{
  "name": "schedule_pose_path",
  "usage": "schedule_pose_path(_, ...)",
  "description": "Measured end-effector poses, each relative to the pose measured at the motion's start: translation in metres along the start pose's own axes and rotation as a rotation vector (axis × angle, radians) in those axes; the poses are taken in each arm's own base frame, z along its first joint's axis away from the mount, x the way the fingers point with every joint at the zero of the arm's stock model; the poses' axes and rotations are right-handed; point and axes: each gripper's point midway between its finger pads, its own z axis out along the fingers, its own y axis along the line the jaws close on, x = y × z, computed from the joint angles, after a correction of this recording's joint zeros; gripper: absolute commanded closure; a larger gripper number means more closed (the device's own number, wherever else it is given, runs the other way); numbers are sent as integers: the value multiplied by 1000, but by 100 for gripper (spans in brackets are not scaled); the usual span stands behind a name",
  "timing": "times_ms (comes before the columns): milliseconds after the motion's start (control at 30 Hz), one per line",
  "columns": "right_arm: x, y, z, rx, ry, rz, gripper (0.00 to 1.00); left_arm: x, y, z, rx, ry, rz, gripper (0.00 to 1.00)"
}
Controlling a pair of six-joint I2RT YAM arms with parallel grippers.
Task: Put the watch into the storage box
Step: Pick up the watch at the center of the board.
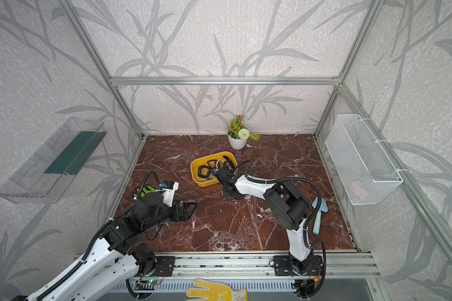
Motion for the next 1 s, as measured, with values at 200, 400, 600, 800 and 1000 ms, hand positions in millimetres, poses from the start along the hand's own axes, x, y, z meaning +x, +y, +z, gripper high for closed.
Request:
schedule_pose_path(200,-3,0,1,8,-16,-6,86,-1,1,0,-4,-3,0,1)
schedule_pose_path(400,-2,1,0,22,-23,-33,88,-1,1,0,-7,-6,0,1)
schedule_pose_path(600,-6,-1,-16,35,-55,-66,89,-4,0,1,-4,-18,0,1)
schedule_pose_path(800,-12,-6,-57,11,-126,-65,89,-5,0,1,0,-23,-4,1)
schedule_pose_path(1000,-18,-10,-88,0,-178,-90,89,-6,-1,1,2,-28,-4,1)
